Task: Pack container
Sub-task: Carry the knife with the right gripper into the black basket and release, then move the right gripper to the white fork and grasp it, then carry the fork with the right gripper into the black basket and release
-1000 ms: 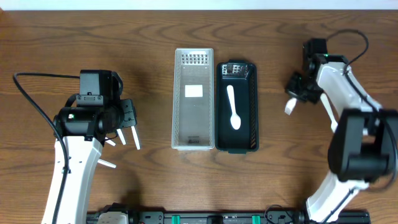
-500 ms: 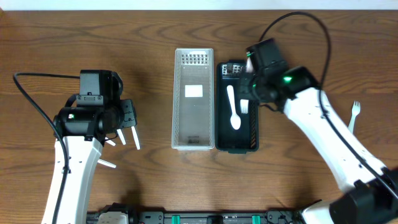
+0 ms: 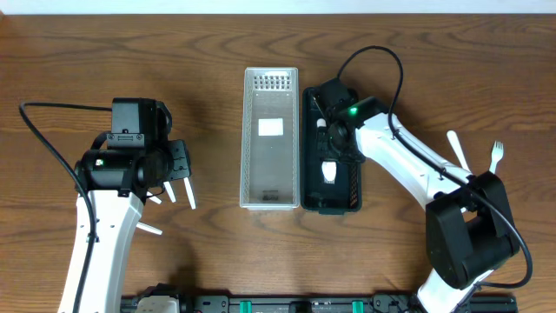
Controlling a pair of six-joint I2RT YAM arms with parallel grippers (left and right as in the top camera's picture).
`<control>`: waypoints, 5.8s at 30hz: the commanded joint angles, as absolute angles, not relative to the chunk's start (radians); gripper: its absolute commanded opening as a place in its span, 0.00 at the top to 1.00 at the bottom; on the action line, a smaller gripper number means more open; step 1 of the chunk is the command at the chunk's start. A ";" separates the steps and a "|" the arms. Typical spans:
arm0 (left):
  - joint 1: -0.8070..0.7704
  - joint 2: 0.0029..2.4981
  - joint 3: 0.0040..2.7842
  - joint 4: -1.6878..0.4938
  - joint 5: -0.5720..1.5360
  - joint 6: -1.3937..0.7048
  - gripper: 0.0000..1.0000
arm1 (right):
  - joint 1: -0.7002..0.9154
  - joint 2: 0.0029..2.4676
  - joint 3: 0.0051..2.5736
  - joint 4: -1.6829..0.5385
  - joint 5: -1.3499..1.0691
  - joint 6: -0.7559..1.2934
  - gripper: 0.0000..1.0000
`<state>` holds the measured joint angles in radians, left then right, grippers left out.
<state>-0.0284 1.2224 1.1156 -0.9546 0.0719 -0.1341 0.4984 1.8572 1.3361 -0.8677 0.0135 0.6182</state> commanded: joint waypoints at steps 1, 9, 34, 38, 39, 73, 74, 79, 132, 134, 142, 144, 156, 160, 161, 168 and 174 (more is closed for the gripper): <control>-0.031 1.223 1.132 -0.958 0.071 -0.136 0.63 | 0.505 1.838 1.345 -0.864 0.017 0.597 0.69; -0.031 1.223 1.132 -0.958 0.071 -0.136 0.63 | 0.472 1.714 1.462 -0.947 0.019 0.471 0.48; -0.031 1.223 1.132 -0.961 0.072 -0.136 0.63 | -0.442 1.490 1.417 -1.176 -0.057 -0.154 0.01; -0.031 1.223 1.132 -0.965 0.072 -0.136 0.63 | -0.442 1.571 1.376 -1.105 -0.043 -0.263 0.01; -0.031 1.223 1.132 -0.967 0.072 -0.136 0.63 | -0.442 1.595 1.376 -1.081 -0.026 -0.271 0.01; -0.031 1.223 1.132 -0.964 0.072 -0.136 0.63 | -0.418 2.041 1.376 -0.937 -0.012 -0.408 0.12; -0.031 1.223 1.132 -0.964 0.072 -0.136 0.62 | -0.417 2.041 1.375 -0.938 -0.012 -0.408 0.13; -0.031 1.223 1.132 -0.964 0.072 -0.136 0.62 | -0.409 2.043 1.374 -0.937 -0.012 -0.408 0.13; -0.031 1.223 1.132 -0.964 0.072 -0.136 0.49 | -0.384 2.055 1.353 -0.908 -0.012 -0.328 0.92; -0.031 1.223 1.132 -0.964 0.072 -0.136 0.49 | -0.377 2.053 1.359 -0.913 -0.012 -0.302 0.95; -0.031 1.223 1.132 -0.964 0.072 -0.136 0.36 | -0.264 1.949 1.441 -0.958 -0.012 -0.220 0.95; -0.031 1.223 1.132 -0.964 0.072 -0.136 0.32 | -0.211 1.893 1.474 -0.963 -0.012 -0.157 0.96; -0.031 1.223 1.132 -0.964 0.072 -0.136 0.21 | 0.218 1.640 1.606 -1.025 -0.026 0.249 0.99; -0.031 1.223 1.132 -0.964 0.072 -0.136 0.21 | 0.334 1.662 1.596 -1.036 -0.013 0.423 0.99; -0.031 1.223 1.132 -0.964 0.072 -0.136 0.20 | 0.363 1.675 1.588 -1.037 0.006 0.469 0.99; -0.031 1.223 1.132 -0.964 0.072 -0.136 0.21 | 0.475 1.817 1.520 -1.036 0.089 0.632 0.99; -0.031 1.223 1.132 -0.965 0.072 -0.136 0.21 | 0.511 1.958 1.515 -1.033 0.073 0.619 0.90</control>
<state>-0.0284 1.2224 1.1156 -0.9623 0.0723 -0.1341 0.4908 1.9236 1.5204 -1.0325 0.0593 0.5869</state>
